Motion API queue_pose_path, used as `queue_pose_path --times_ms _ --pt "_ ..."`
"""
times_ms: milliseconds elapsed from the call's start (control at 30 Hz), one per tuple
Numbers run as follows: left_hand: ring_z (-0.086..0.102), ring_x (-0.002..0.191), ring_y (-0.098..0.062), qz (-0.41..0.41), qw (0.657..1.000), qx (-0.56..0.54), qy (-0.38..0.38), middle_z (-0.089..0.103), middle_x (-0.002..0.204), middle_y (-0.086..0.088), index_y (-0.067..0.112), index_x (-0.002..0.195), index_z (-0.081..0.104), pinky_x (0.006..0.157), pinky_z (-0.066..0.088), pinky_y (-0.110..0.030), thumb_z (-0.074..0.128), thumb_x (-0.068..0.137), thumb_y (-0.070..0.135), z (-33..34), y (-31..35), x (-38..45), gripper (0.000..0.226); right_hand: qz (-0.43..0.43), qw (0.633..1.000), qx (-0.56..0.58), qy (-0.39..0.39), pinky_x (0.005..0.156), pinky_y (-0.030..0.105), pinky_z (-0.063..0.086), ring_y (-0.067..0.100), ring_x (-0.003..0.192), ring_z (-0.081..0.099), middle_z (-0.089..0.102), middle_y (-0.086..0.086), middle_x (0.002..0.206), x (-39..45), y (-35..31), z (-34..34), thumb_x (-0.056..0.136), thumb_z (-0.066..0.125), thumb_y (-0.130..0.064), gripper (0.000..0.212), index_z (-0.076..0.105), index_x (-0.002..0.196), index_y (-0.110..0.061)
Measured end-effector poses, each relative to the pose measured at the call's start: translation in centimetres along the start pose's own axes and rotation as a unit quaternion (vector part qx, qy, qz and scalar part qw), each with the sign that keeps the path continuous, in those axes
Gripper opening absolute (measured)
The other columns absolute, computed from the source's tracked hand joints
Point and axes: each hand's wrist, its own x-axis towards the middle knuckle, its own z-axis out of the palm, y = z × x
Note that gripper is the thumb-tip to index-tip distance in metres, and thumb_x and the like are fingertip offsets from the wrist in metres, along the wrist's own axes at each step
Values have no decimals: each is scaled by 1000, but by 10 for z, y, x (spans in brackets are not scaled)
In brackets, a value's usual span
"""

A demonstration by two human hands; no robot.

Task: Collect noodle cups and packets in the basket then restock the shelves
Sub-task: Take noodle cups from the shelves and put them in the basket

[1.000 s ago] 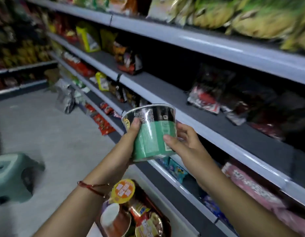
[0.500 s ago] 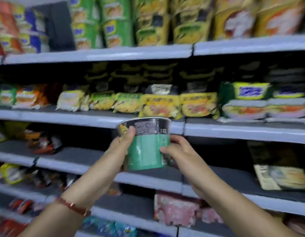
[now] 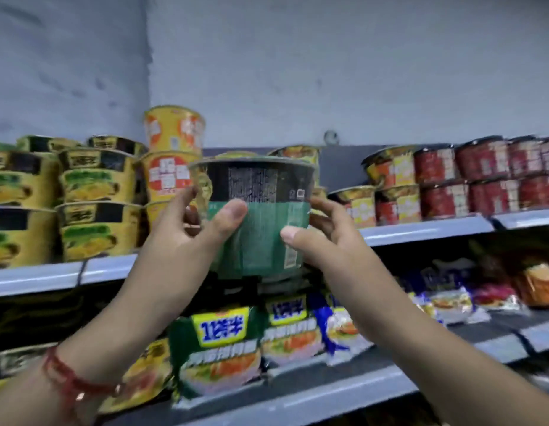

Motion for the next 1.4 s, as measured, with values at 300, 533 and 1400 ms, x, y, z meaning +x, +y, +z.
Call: queue_pose_path --times_ms 300,533,1400 --pt "63 105 -17 70 992 -3 100 59 116 4 29 132 40 93 53 -45 57 69 82 125 34 203 84 -156 979 -128 13 87 26 54 7 105 62 57 -5 125 213 -14 -107 74 83 -40 86 33 141 -20" --pt "58 112 -25 -30 997 61 32 55 127 -5 17 129 39 94 49 -46 54 88 62 155 29 316 63 -143 983 -117 12 86 32 55 11 95 65 67 -4 105 340 13 -111 74 82 -39 55 57 118 -18" --pt "59 111 -26 35 681 722 -116 62 126 -2 23 133 56 90 49 -44 42 86 58 -74 -76 -44 60 -309 874 -186 -325 109 23 31 8 130 44 54 -11 141 59 105 91 90 50 -53 52 53 137 -33"
